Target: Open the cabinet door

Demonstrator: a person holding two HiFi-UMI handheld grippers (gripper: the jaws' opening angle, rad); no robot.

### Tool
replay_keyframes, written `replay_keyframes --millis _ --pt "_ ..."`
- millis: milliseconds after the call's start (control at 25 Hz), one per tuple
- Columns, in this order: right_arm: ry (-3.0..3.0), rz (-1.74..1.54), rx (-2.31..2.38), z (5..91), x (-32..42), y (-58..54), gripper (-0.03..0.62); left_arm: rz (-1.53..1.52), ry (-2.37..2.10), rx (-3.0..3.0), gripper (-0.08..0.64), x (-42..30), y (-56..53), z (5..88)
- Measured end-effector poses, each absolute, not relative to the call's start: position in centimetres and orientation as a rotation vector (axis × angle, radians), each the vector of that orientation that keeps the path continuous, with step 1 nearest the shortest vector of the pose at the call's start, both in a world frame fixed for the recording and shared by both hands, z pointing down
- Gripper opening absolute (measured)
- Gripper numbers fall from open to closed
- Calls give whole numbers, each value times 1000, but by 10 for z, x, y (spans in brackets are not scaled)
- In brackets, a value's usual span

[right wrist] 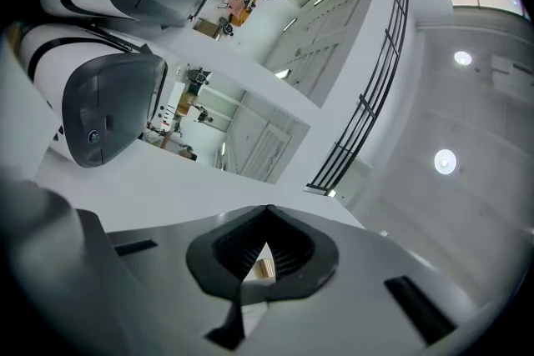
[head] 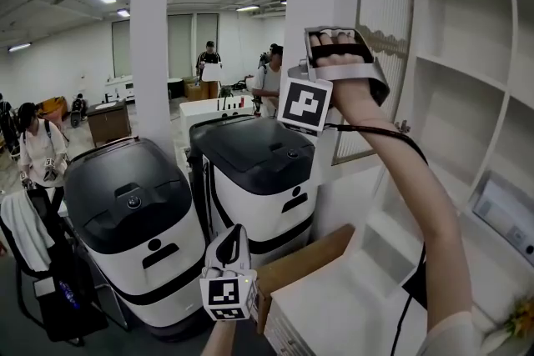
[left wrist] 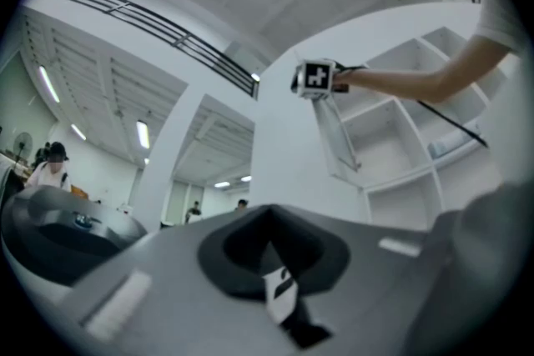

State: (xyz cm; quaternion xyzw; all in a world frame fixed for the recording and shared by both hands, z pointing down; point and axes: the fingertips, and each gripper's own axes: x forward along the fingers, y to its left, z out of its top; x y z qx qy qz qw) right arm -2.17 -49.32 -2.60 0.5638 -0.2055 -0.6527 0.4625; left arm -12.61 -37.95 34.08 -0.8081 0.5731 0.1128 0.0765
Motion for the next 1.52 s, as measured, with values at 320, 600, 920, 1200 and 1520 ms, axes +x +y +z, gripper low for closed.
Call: replay_keyframes --millis 320,600,920,1200,1520 --pt "-568 -1587 1405 -21 -25 -493 -2 316 1667 -2446 5 -111 -386 338" --pt "-710 -1612 1488 -39 -13 -461 -1 358 1513 -2492 5 -72 -381 313" --pt "-846 -1710 1622 -51 20 -359 -2 435 1327 -2562 5 -17 -359 289" --pt "-563 -1505 1716 -31 143 -253 -2 505 875 -2707 5 108 -308 265" --pt "-338 -1208 1907 17 273 -101 -1 632 360 -2823 5 227 -197 245"
